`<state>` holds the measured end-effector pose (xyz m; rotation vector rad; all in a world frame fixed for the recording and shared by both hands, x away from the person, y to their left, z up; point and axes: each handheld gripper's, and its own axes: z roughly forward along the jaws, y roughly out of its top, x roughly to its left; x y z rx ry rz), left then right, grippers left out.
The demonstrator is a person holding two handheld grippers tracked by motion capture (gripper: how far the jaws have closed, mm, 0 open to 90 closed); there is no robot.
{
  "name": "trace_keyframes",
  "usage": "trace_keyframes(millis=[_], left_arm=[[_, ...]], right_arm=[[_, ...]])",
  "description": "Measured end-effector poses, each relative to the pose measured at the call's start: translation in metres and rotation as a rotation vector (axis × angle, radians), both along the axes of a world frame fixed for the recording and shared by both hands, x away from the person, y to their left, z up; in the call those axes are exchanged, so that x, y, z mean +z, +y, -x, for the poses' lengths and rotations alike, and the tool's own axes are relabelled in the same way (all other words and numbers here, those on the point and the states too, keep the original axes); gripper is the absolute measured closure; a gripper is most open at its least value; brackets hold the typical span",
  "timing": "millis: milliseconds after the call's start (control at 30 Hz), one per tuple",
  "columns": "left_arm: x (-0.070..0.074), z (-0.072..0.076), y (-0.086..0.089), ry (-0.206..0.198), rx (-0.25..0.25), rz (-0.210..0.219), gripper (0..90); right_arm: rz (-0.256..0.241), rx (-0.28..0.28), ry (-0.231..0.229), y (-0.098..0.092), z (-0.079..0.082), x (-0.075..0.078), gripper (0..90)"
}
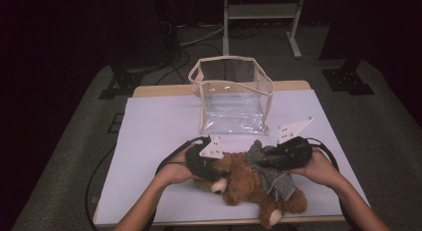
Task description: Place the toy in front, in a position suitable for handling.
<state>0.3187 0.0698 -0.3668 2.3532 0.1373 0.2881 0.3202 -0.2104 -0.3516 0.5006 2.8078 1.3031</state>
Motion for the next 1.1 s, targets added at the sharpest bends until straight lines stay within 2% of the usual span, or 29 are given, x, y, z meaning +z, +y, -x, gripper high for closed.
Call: trace_keyframes(millis=[33, 67, 100, 133, 167, 200, 300, 333, 400, 433, 467, 500, 533, 567, 600, 633, 667, 733, 767, 833, 900, 1000, 1067, 1100], left_arm=[[0.000, 0.000, 0.000, 0.000, 0.000, 0.000, 44.1], [0.003, -0.003, -0.002, -0.018, 0.003, 0.008, 44.1], [0.010, -0.010, -0.006, -0.080, 0.003, 0.013, 44.6], [0.014, -0.014, -0.008, -0.100, 0.009, 0.022, 44.8], [0.014, -0.014, -0.008, -0.100, 0.009, 0.022, 44.8], [0.019, -0.023, -0.009, -0.117, 0.021, 0.033, 44.8], [0.024, -0.035, -0.008, -0.146, 0.044, 0.049, 44.7], [0.024, -0.039, -0.006, -0.134, 0.051, 0.051, 43.5], [0.014, -0.043, 0.001, -0.088, 0.051, 0.051, 41.2], [0.014, -0.043, 0.001, -0.088, 0.051, 0.051, 38.2], [0.007, -0.043, 0.005, -0.053, 0.053, 0.050, 38.2], [0.002, -0.043, 0.009, -0.031, 0.051, 0.048, 34.2], [-0.002, -0.042, 0.013, -0.002, 0.045, 0.049, 31.0], [-0.005, -0.040, 0.017, 0.032, 0.042, 0.048, 23.1], [-0.006, -0.039, 0.020, 0.043, 0.038, 0.043, 23.1], [-0.006, -0.037, 0.025, 0.064, 0.026, 0.046, 20.8], [-0.004, -0.034, 0.029, 0.077, 0.026, 0.059, 18.9], [-0.001, -0.030, 0.037, 0.089, 0.040, 0.076, 22.2], [-0.002, -0.028, 0.037, 0.085, 0.033, 0.066, 26.1], [-0.005, -0.024, 0.037, 0.086, 0.027, 0.063, 31.5], [-0.009, -0.018, 0.037, 0.080, 0.031, 0.072, 32.7], [-0.011, -0.008, 0.041, 0.053, 0.009, 0.068, 34.0], [-0.010, -0.004, 0.043, 0.042, -0.008, 0.061, 34.0], [-0.010, -0.004, 0.043, 0.042, -0.008, 0.061, 33.9]], right_arm=[[0.000, 0.000, 0.000, 0.000, 0.000, 0.000, 70.1], [0.000, -0.006, -0.001, 0.000, -0.003, 0.004, 70.0], [0.006, -0.011, -0.003, 0.000, -0.009, 0.011, 70.1], [0.008, -0.013, -0.010, 0.001, -0.013, 0.015, 70.1], [0.008, -0.013, -0.010, 0.001, -0.013, 0.015, 70.1], [0.010, -0.017, -0.013, 0.001, -0.018, 0.018, 70.1], [0.014, -0.037, -0.012, 0.002, -0.034, 0.027, 70.1], [0.019, -0.042, -0.010, 0.005, -0.043, 0.028, 70.0], [0.033, -0.037, -0.004, 0.009, -0.047, 0.023, 70.1], [0.033, -0.037, -0.004, 0.009, -0.047, 0.023, 70.1], [0.037, -0.030, 0.005, 0.013, -0.048, 0.018, 70.1], [0.043, -0.019, 0.013, 0.017, -0.047, 0.010, 70.1], [0.039, -0.010, 0.021, 0.021, -0.046, 0.004, 70.2], [0.018, 0.011, 0.037, 0.028, -0.042, -0.004, 70.3], [0.018, 0.011, 0.037, 0.028, -0.042, -0.004, 70.3], [0.016, 0.023, 0.032, 0.031, -0.039, -0.006, 70.3], [0.029, 0.057, 0.007, 0.039, -0.029, -0.008, 70.3], [0.054, 0.071, -0.019, 0.044, -0.021, -0.007, 70.3], [0.062, 0.074, -0.029, 0.046, -0.017, -0.006, 70.2], [0.071, 0.084, -0.034, 0.047, -0.015, -0.004, 70.2], [0.074, 0.103, -0.038, 0.045, -0.012, 0.002, 70.1], [0.052, 0.059, -0.063, 0.033, -0.020, 0.020, 70.1], [0.026, 0.022, -0.059, 0.025, -0.030, 0.026, 70.0], [0.026, 0.022, -0.059, 0.025, -0.030, 0.026, 70.0]])
